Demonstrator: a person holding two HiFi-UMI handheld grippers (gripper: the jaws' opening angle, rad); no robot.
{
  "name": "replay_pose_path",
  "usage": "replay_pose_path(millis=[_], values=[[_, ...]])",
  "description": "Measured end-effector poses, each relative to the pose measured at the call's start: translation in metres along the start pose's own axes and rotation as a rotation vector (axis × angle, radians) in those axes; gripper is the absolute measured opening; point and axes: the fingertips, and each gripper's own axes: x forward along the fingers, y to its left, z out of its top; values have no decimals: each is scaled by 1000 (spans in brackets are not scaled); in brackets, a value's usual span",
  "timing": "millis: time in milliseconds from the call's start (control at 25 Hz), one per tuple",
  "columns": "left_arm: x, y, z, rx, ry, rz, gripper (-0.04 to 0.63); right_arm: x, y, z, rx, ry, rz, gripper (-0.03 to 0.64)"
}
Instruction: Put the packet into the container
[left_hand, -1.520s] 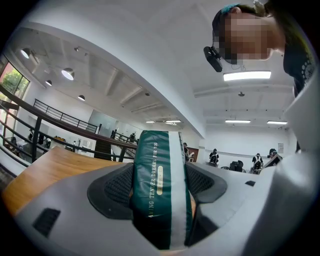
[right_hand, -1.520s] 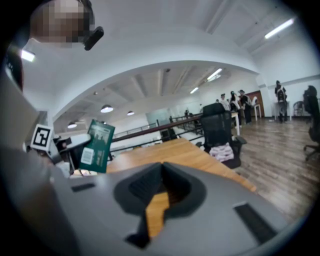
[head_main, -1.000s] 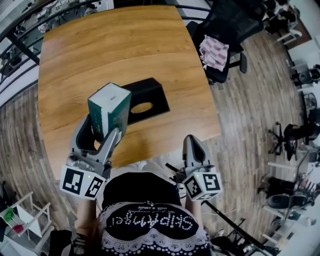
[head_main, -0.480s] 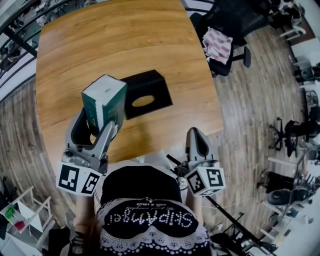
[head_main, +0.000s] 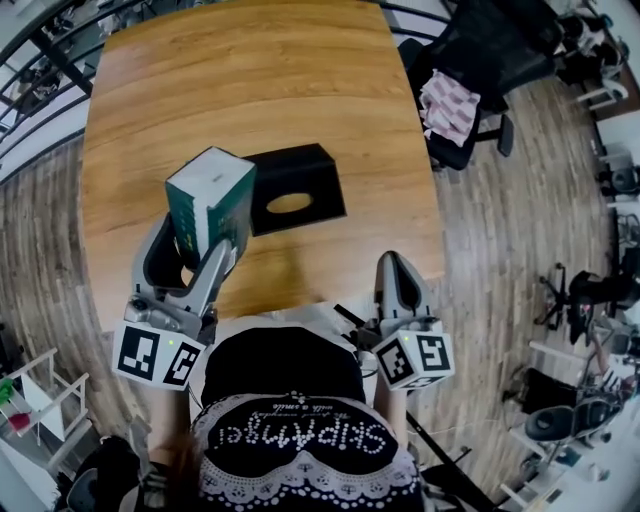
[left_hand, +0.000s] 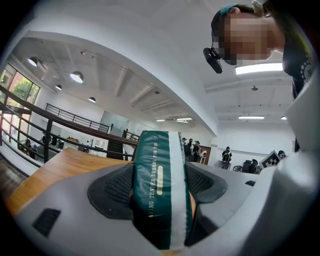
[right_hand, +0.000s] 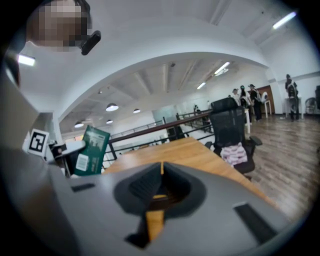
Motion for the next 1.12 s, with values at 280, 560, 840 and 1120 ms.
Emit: replay_pose_path(millis=[280, 560, 840, 1120], values=[[-10, -5, 13, 13, -25, 70, 347, 8, -3, 29, -26, -31, 79, 37], [-10, -3, 22, 8, -52, 97, 347, 9, -16, 50, -50, -46, 77, 37], [-10, 6, 22, 25, -39, 64, 347, -8, -27, 50, -35, -71, 5, 37], [-6, 2, 11, 28, -22, 32, 347, -19, -31, 54, -65, -88, -26, 37]])
